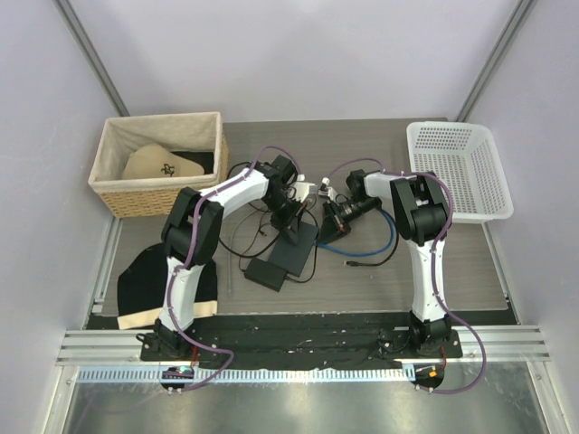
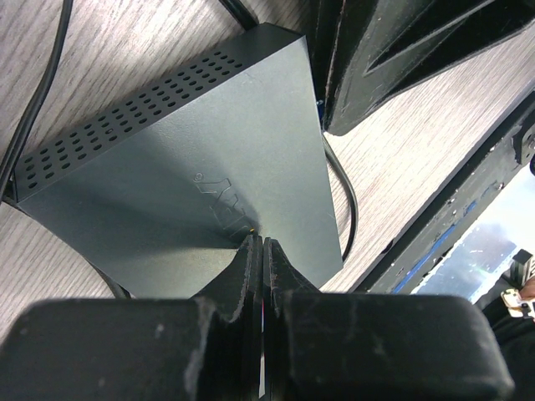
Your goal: Pull the plug from the switch port
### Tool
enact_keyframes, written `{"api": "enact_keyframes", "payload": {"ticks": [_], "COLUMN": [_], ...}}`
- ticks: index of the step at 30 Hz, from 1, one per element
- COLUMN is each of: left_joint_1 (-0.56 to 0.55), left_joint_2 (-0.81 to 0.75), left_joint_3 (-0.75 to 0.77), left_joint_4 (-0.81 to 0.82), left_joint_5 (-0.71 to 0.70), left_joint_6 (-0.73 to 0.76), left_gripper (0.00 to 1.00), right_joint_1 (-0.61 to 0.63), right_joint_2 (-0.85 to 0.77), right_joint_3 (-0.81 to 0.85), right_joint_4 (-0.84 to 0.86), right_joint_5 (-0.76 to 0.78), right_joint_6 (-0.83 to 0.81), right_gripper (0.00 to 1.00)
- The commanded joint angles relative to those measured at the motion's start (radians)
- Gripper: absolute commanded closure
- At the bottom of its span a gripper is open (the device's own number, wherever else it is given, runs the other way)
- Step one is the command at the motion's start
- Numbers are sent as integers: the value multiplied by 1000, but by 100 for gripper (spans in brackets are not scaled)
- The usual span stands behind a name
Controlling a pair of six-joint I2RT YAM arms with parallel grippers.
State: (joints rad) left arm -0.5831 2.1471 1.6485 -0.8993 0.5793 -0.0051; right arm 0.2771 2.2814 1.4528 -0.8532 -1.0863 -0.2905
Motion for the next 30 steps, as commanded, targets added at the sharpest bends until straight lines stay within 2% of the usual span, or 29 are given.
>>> {"api": "enact_keyframes", "payload": {"ticks": [1,17,26,30], "left_joint_1": [-6,-6,-4,-6], "left_joint_2": [63,83,-32,-116], "left_joint_3": [-36,-10,48,102], "left_joint_4": [36,30,-10,-38], "left_joint_5": [-118,-116,-76,-78], "left_joint_6": [16,13,37,71], "left_gripper": [100,100,100,100], "right_joint_1": [-4,-6,-22,-27], "right_joint_2": [13,6,-250,-315], "right_joint_3": [-48,-39,-2,82], "right_joint_4": [-7,-40,-89,-96], "right_joint_5": [301,321,381,448], "right_joint_6": [-79,-114,-223,-252], "right_gripper": [99,99,98,99]}}
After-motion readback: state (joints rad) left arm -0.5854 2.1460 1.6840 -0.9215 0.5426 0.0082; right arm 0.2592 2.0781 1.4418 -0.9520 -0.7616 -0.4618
